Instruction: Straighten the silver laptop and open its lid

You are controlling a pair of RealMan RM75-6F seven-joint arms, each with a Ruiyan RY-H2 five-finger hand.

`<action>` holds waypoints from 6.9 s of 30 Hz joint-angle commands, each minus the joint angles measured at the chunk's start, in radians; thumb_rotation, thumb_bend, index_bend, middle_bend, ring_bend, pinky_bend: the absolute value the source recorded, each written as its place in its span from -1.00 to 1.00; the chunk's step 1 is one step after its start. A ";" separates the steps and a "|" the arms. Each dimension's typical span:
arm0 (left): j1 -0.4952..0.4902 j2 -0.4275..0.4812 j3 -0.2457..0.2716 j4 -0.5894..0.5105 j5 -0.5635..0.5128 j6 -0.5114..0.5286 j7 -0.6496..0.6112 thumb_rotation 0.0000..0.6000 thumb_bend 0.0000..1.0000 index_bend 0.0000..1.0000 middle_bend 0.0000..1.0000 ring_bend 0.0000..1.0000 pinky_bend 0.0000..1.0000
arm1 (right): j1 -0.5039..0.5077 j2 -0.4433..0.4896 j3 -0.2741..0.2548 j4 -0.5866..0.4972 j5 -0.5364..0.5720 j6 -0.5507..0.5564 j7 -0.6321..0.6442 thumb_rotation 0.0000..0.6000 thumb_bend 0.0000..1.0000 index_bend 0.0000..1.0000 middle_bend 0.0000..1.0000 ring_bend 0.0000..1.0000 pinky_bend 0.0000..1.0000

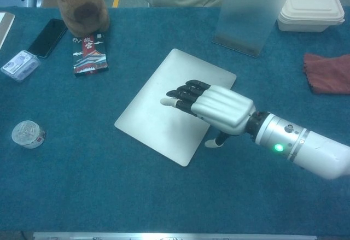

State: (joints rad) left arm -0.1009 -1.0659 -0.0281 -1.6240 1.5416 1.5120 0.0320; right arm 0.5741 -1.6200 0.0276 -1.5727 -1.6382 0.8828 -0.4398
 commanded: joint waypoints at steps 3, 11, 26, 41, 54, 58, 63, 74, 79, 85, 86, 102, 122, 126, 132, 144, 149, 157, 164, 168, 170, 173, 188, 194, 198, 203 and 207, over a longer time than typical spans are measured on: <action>0.004 -0.003 0.001 0.010 0.000 0.004 -0.011 1.00 -0.32 -0.75 -0.72 -0.80 -0.83 | 0.012 -0.031 -0.008 0.032 0.010 0.005 -0.001 1.00 -1.00 -1.00 -0.93 -1.00 -0.93; 0.006 -0.014 0.001 0.029 0.000 0.002 -0.028 1.00 -0.32 -0.75 -0.72 -0.80 -0.83 | 0.020 -0.048 -0.027 0.060 0.027 0.009 -0.007 1.00 -1.00 -1.00 -0.93 -1.00 -0.93; 0.003 -0.026 -0.001 0.050 -0.003 -0.005 -0.047 1.00 -0.32 -0.75 -0.72 -0.80 -0.83 | 0.038 -0.092 -0.040 0.106 0.046 0.016 -0.025 1.00 -1.00 -1.00 -0.93 -1.00 -0.93; 0.009 -0.036 -0.003 0.082 -0.012 -0.003 -0.076 1.00 -0.32 -0.75 -0.72 -0.80 -0.83 | 0.082 -0.177 -0.010 0.160 0.070 0.004 -0.036 1.00 -0.66 -1.00 -0.93 -1.00 -0.93; 0.015 -0.047 -0.004 0.115 -0.016 -0.001 -0.104 1.00 -0.32 -0.75 -0.72 -0.80 -0.83 | 0.138 -0.279 0.049 0.238 0.119 -0.014 -0.068 1.00 -0.62 -1.00 -0.93 -1.00 -0.93; 0.015 -0.049 -0.004 0.120 -0.016 0.000 -0.109 1.00 -0.32 -0.75 -0.72 -0.80 -0.83 | 0.157 -0.318 0.069 0.271 0.131 -0.015 -0.070 1.00 -0.62 -1.00 -0.93 -1.00 -0.93; 0.016 -0.049 -0.004 0.124 -0.016 0.000 -0.114 1.00 -0.32 -0.75 -0.72 -0.80 -0.83 | 0.182 -0.361 0.089 0.310 0.141 -0.014 -0.079 1.00 -0.62 -1.00 -0.93 -1.00 -0.93; 0.018 -0.043 -0.007 0.124 -0.014 0.006 -0.119 1.00 -0.32 -0.75 -0.72 -0.80 -0.83 | 0.225 -0.411 0.134 0.344 0.184 -0.021 -0.080 1.00 -0.62 -1.00 -0.93 -1.00 -0.93; 0.017 -0.039 -0.009 0.117 -0.012 0.008 -0.114 1.00 -0.32 -0.75 -0.72 -0.80 -0.83 | 0.219 -0.333 0.153 0.234 0.269 -0.075 -0.042 1.00 -0.62 -1.00 -0.97 -1.00 -0.93; 0.011 -0.038 -0.009 0.109 -0.007 0.002 -0.102 1.00 -0.32 -0.75 -0.72 -0.80 -0.83 | 0.229 -0.220 0.198 0.125 0.390 -0.141 -0.004 1.00 -0.62 -1.00 -0.97 -1.00 -0.93; 0.011 -0.037 -0.009 0.107 -0.007 0.002 -0.101 1.00 -0.32 -0.75 -0.72 -0.80 -0.83 | 0.233 -0.207 0.209 0.119 0.406 -0.148 0.004 1.00 -0.62 -1.00 -0.97 -1.00 -0.93; 0.017 -0.028 -0.010 0.105 -0.022 -0.002 -0.105 1.00 -0.32 -0.75 -0.72 -0.80 -0.83 | 0.401 -0.196 0.327 0.325 0.548 -0.266 0.156 1.00 0.43 -1.00 -0.50 -1.00 -0.93; 0.033 -0.029 -0.011 0.117 -0.045 0.000 -0.126 1.00 -0.32 -0.75 -0.72 -0.80 -0.83 | 0.591 -0.348 0.335 0.717 0.686 -0.338 0.152 0.84 0.45 -1.00 -0.43 -1.00 -0.93; 0.035 -0.031 -0.011 0.121 -0.048 0.001 -0.129 1.00 -0.32 -0.75 -0.72 -0.80 -0.83 | 0.606 -0.368 0.327 0.772 0.693 -0.347 0.154 0.83 0.45 -1.00 -0.43 -1.00 -0.93; 0.037 -0.033 -0.009 0.124 -0.045 0.002 -0.131 1.00 -0.32 -0.75 -0.72 -0.80 -0.83 | 0.613 -0.389 0.319 0.834 0.705 -0.362 0.163 0.82 0.45 -1.00 -0.43 -1.00 -0.93; 0.033 -0.036 -0.013 0.121 -0.043 -0.003 -0.125 1.00 -0.32 -0.75 -0.72 -0.80 -0.83 | 0.631 -0.422 0.318 0.930 0.700 -0.389 0.196 0.83 0.45 -1.00 -0.43 -1.00 -0.93; 0.031 -0.037 -0.015 0.122 -0.044 -0.006 -0.125 1.00 -0.32 -0.75 -0.72 -0.80 -0.83 | 0.638 -0.432 0.317 0.955 0.689 -0.401 0.213 0.83 0.45 -1.00 -0.43 -1.00 -0.93; 0.027 -0.037 -0.017 0.118 -0.045 -0.010 -0.121 1.00 -0.32 -0.75 -0.72 -0.80 -0.83 | 0.660 -0.451 0.328 1.011 0.674 -0.423 0.245 0.83 0.45 -1.00 -0.43 -1.00 -0.93; 0.027 -0.035 -0.017 0.119 -0.044 -0.010 -0.122 1.00 -0.32 -0.75 -0.72 -0.80 -0.83 | 0.658 -0.455 0.316 1.022 0.650 -0.428 0.255 0.82 0.45 -1.00 -0.35 -1.00 -0.93; 0.026 -0.038 -0.016 0.123 -0.039 -0.009 -0.126 1.00 -0.32 -0.75 -0.72 -0.80 -0.83 | 0.647 -0.442 0.312 1.005 0.650 -0.424 0.249 0.81 0.45 -1.00 -0.30 -1.00 -0.93; 0.027 -0.039 -0.015 0.126 -0.035 -0.006 -0.128 1.00 -0.32 -0.75 -0.72 -0.80 -0.83 | 0.639 -0.434 0.310 0.990 0.652 -0.419 0.243 0.81 0.45 -1.00 -0.27 -0.99 -0.93; 0.028 -0.039 -0.014 0.128 -0.034 -0.004 -0.132 1.00 -0.32 -0.75 -0.72 -0.80 -0.83 | 0.625 -0.417 0.303 0.958 0.655 -0.408 0.227 0.81 0.45 -1.00 -0.22 -0.95 -0.93; 0.037 -0.039 -0.006 0.135 -0.011 0.020 -0.143 1.00 -0.32 -0.75 -0.72 -0.80 -0.83 | 0.502 -0.260 0.223 0.618 0.726 -0.304 0.090 0.70 0.45 -1.00 -0.11 -0.86 -0.93; 0.042 -0.036 -0.001 0.125 -0.001 0.028 -0.136 1.00 -0.32 -0.75 -0.72 -0.80 -0.83 | 0.454 -0.165 0.183 0.438 0.762 -0.250 0.043 0.62 0.45 -1.00 -0.10 -0.85 -0.93; 0.043 -0.035 0.001 0.120 0.005 0.033 -0.131 1.00 -0.32 -0.75 -0.72 -0.80 -0.83 | 0.425 -0.099 0.150 0.331 0.780 -0.210 0.013 0.57 0.45 -1.00 -0.10 -0.85 -0.93; 0.041 -0.031 0.001 0.109 0.010 0.035 -0.122 1.00 -0.32 -0.75 -0.72 -0.80 -0.83 | 0.397 -0.022 0.137 0.211 0.785 -0.150 -0.001 0.50 0.45 -1.00 -0.10 -0.85 -0.93; 0.037 -0.031 0.000 0.100 0.015 0.032 -0.113 1.00 -0.32 -0.75 -0.72 -0.80 -0.83 | 0.381 0.011 0.144 0.154 0.760 -0.119 0.026 0.45 0.39 -1.00 -0.16 -0.85 -0.93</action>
State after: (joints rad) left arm -0.0640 -1.0964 -0.0277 -1.5238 1.5566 1.5444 -0.0809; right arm 0.9662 -1.6234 0.1721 -1.4008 -0.8678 0.7500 -0.4240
